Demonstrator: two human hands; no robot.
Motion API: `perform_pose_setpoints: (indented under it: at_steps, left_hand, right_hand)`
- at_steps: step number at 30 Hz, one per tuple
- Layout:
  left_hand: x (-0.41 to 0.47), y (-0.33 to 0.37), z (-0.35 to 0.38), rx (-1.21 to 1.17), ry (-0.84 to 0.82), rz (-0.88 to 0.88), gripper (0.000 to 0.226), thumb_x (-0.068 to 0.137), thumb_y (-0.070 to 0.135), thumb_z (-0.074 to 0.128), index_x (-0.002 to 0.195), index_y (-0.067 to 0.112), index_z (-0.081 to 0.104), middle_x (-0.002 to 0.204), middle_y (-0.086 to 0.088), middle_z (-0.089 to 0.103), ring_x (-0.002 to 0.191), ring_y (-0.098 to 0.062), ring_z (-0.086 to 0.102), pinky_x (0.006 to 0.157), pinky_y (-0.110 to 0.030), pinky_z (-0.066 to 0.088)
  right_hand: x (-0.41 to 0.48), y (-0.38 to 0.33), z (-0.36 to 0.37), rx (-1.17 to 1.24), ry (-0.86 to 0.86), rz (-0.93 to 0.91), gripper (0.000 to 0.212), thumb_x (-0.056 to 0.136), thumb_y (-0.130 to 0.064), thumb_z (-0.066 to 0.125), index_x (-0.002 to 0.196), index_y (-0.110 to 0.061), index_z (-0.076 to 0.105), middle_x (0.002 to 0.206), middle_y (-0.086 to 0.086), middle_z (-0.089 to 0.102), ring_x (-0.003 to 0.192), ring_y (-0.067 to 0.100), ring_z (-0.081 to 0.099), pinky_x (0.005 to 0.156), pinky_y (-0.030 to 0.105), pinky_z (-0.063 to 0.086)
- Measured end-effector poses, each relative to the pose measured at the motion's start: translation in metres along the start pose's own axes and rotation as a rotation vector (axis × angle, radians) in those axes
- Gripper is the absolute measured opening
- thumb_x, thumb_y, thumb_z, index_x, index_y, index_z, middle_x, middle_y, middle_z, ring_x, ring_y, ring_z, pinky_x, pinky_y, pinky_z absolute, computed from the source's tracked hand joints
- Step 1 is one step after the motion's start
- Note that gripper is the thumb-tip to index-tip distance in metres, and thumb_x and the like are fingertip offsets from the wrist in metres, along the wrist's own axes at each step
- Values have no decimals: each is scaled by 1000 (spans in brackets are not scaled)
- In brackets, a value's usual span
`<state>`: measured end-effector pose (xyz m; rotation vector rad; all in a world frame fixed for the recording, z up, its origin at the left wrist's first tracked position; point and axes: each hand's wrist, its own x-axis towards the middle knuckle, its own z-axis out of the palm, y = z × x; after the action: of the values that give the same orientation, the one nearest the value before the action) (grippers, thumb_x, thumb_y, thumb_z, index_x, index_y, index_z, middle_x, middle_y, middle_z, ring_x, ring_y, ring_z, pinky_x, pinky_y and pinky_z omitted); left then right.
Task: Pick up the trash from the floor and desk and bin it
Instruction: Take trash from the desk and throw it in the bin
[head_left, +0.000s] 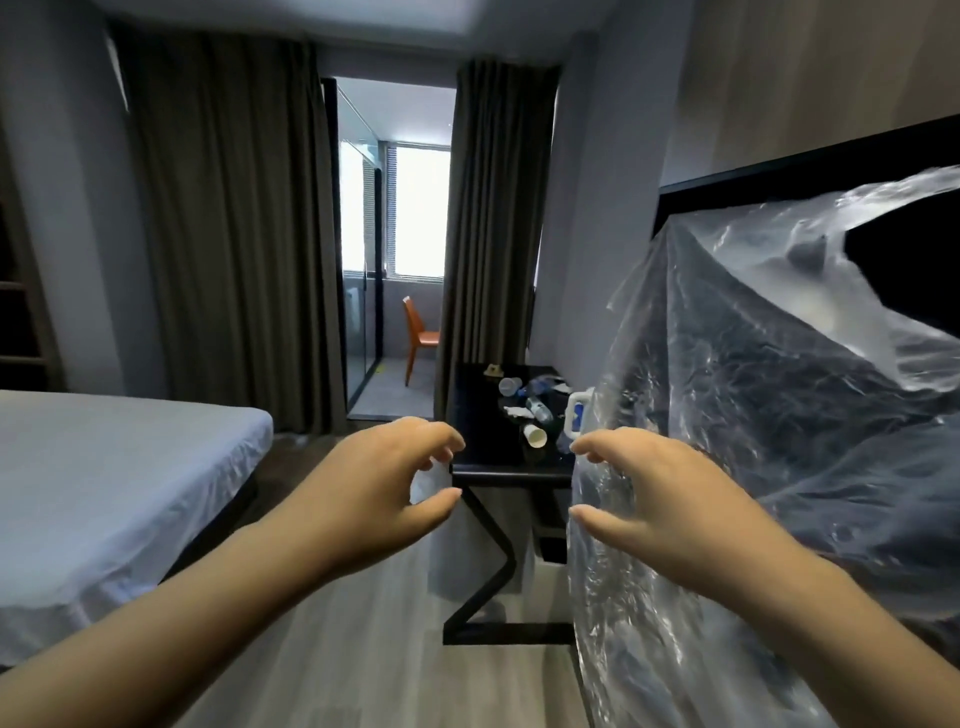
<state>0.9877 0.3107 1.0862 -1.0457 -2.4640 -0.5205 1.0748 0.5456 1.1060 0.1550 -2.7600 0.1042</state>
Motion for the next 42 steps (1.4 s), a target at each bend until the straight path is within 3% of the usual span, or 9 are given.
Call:
perform_pose_setpoints:
  at_steps: [12, 22, 31, 42]
  left_hand:
    - [129, -191, 33, -27, -17, 19, 39, 85, 45, 57, 122, 35, 52, 109, 21, 57, 98, 2, 54, 85, -18, 49]
    - [235, -290, 104, -70, -66, 4, 40, 86, 44, 59, 124, 35, 51, 112, 21, 56, 101, 2, 54, 87, -15, 47]
    - [362, -358, 166, -32, -80, -35, 37, 85, 45, 58, 121, 37, 52, 111, 20, 57, 98, 1, 55, 86, -20, 49]
    - [458, -452, 258, -84, -218, -36, 39, 87, 44, 58, 124, 35, 51, 114, 19, 56, 96, 4, 54, 78, -8, 43]
  right_hand:
    - [211, -9, 88, 3, -7, 8, 53, 88, -50, 56, 137, -37, 43, 135, -22, 48, 125, -2, 42, 97, 15, 33]
    - [346, 36, 156, 17, -50, 38, 51, 87, -51, 56, 134, -38, 43, 131, -24, 49, 117, -2, 46, 85, 13, 34]
    - [473, 119, 218, 105, -40, 75, 55, 86, -52, 58, 136, -36, 44, 133, -21, 51, 123, -1, 46, 95, 16, 38]
    - [582, 185, 302, 155, -123, 205, 57, 84, -50, 62, 136, -33, 47, 133, -17, 53, 123, 1, 48, 100, 24, 43]
